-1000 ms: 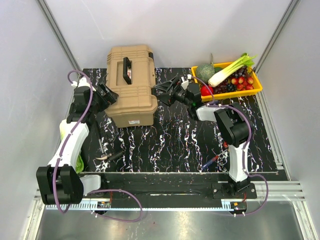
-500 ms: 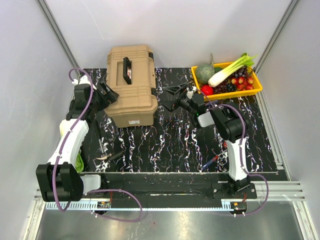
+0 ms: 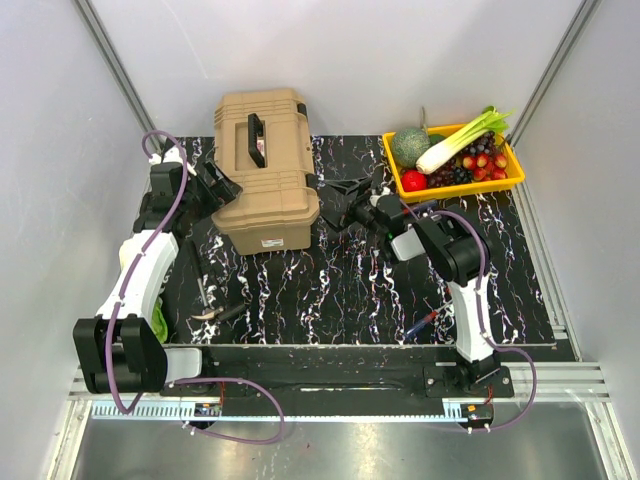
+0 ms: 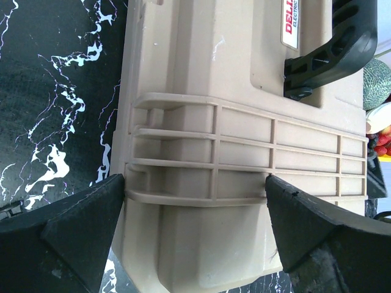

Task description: Pack the tool kit

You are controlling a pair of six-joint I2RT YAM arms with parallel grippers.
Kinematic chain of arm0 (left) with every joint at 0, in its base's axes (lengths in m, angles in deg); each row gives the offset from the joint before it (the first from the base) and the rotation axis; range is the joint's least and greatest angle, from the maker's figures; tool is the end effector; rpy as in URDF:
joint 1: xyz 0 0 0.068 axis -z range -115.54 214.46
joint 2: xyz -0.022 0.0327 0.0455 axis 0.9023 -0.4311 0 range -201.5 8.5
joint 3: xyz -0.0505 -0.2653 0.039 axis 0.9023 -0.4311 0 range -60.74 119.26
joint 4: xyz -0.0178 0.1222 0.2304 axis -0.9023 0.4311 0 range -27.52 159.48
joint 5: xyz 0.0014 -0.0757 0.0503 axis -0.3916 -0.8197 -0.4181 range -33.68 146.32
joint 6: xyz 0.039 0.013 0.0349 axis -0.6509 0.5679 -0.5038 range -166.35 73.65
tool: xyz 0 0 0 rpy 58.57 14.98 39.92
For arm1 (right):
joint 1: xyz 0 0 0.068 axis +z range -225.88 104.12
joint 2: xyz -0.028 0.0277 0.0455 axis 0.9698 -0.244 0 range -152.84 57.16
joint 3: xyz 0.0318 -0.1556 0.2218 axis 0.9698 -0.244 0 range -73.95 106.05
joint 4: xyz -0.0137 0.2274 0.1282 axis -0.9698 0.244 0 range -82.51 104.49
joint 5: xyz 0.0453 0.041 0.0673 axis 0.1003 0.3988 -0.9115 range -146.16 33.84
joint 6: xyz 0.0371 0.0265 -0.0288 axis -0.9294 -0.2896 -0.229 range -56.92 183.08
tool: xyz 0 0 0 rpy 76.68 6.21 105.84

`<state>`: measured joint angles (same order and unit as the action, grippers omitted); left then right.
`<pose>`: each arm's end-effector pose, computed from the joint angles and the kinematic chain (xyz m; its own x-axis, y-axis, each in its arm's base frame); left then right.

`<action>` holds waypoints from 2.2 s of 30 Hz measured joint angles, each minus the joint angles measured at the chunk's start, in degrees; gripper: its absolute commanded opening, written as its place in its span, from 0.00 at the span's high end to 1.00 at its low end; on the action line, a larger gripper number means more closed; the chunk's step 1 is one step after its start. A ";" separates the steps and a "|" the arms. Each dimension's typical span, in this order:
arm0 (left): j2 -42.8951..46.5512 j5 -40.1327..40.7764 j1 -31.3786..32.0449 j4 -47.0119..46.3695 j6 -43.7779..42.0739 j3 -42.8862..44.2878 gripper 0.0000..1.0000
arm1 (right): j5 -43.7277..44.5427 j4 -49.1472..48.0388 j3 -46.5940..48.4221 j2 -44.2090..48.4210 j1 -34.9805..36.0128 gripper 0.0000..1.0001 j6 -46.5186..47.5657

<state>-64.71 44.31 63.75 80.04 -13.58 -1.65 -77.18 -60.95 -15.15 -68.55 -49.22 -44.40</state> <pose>0.2886 -0.0038 0.3075 -0.5309 -0.5361 -0.6563 -0.1457 0.8207 -0.5526 0.3808 0.2054 0.1288 -0.7123 0.6387 0.2911 0.1992 -0.2138 0.9564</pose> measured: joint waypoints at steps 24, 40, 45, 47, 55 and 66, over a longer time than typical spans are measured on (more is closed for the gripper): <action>-0.52 -0.04 0.00 1.25 -0.22 0.96 0.01 | 4.35 -3.91 -0.76 -2.12 3.78 0.26 -5.86; -0.46 -0.39 0.00 0.28 -1.03 0.35 0.01 | 6.47 -3.87 -3.87 -2.40 4.15 0.62 -6.69; -0.15 -0.42 0.00 -0.72 -1.40 -0.33 0.01 | 6.49 -3.91 -3.85 -2.38 4.11 0.32 -6.14; -0.02 -0.39 0.00 -1.07 -1.44 -0.55 0.01 | 6.34 -4.72 -3.74 -2.29 4.35 0.30 -6.10; -0.02 -0.42 0.00 -1.16 -1.44 -0.63 0.01 | 6.71 -5.27 -2.67 -2.29 4.70 0.40 -6.78; -0.02 -0.17 0.04 -2.86 -1.40 -1.44 0.01 | 8.07 -1.51 -2.19 -1.51 4.33 0.61 -5.70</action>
<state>-64.73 44.13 63.80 77.17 -14.98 -3.09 -69.11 -62.46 -17.33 -70.05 -44.89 -50.11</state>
